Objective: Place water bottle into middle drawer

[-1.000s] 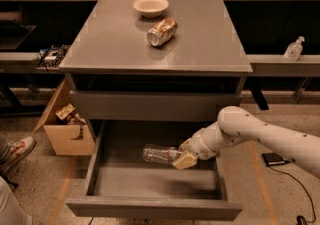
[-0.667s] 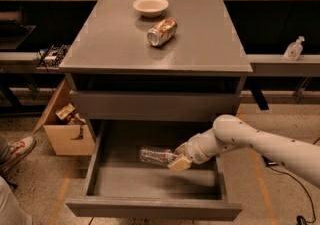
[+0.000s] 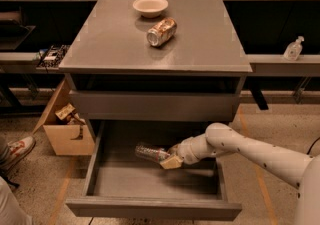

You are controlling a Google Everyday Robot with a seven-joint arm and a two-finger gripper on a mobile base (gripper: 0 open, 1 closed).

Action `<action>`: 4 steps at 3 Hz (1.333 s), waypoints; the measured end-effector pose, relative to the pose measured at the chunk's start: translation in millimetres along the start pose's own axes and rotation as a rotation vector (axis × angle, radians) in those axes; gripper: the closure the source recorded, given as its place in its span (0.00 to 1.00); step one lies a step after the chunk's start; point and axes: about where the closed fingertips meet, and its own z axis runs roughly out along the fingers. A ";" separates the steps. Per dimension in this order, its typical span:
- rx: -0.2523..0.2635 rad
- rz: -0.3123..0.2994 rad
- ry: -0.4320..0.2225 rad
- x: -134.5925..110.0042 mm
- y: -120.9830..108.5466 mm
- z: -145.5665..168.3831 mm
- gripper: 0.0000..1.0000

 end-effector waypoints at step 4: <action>0.028 0.067 -0.046 7.7 -22.7 34.5 0.60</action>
Offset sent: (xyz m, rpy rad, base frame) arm 0.0373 0.0055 -0.0515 0.0451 0.0223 -0.1576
